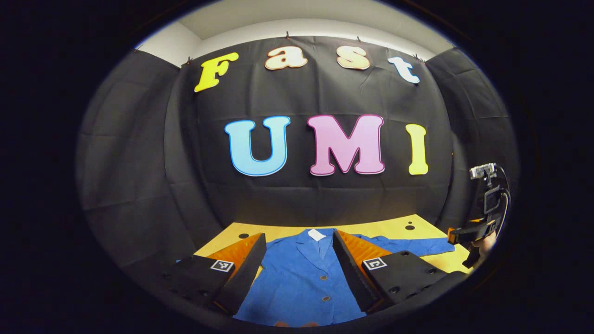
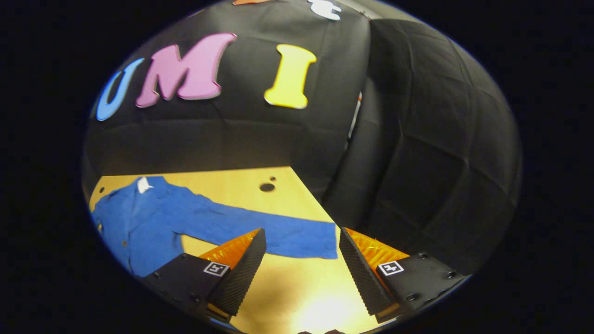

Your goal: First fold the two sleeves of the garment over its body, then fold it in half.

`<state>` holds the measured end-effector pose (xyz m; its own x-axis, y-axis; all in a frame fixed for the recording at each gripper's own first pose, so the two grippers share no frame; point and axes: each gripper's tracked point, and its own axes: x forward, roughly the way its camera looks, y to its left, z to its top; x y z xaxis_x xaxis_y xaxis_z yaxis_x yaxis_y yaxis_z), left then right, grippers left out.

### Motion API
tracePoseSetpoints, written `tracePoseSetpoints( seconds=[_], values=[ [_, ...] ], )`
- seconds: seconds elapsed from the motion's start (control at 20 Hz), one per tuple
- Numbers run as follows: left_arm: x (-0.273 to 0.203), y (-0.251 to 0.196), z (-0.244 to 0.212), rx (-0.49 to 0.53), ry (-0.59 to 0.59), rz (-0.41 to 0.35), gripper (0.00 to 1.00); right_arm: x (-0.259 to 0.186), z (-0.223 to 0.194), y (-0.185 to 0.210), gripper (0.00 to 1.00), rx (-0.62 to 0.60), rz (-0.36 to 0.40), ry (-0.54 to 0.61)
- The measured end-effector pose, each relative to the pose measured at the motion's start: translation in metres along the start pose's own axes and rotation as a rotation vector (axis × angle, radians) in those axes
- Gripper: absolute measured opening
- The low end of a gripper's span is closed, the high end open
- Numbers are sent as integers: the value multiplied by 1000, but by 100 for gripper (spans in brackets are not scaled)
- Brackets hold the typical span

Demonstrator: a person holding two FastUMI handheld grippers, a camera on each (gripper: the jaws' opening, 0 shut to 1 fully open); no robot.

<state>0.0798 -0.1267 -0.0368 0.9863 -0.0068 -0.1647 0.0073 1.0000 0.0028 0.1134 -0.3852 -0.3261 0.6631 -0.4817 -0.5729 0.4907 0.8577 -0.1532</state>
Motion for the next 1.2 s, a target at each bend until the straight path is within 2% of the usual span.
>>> tracePoseSetpoints(
  seconds=[0.15,0.3,0.6,0.85,0.9,0.95,1.05,1.1,1.15,1.2],
  values=[
    [9,-25,-6,-68,56,-41,83,48,-34,-26,100,-5,-70,141],
    [16,-38,-8,-41,85,-50,83,85,-57,-47,100,40,-107,230],
    [27,-59,-4,7,86,-104,83,127,-89,-45,100,153,-92,359],
    [34,-67,-3,-10,89,-131,83,123,-88,-37,97,268,-64,386],
    [35,-67,-3,-13,91,-130,83,128,-86,-34,75,286,-64,383],
    [35,-66,-5,-19,93,-128,83,132,-82,-28,86,294,-49,373],
    [35,-65,-9,-31,101,-127,83,132,-84,-11,39,289,-2,402],
    [34,-63,-11,-35,107,-129,83,132,-86,-1,15,291,57,400],
    [32,-61,-14,-39,113,-126,83,128,-87,9,14,287,106,411],
    [31,-58,-17,-43,119,-121,83,124,-84,7,15,275,102,403]
  ],
)
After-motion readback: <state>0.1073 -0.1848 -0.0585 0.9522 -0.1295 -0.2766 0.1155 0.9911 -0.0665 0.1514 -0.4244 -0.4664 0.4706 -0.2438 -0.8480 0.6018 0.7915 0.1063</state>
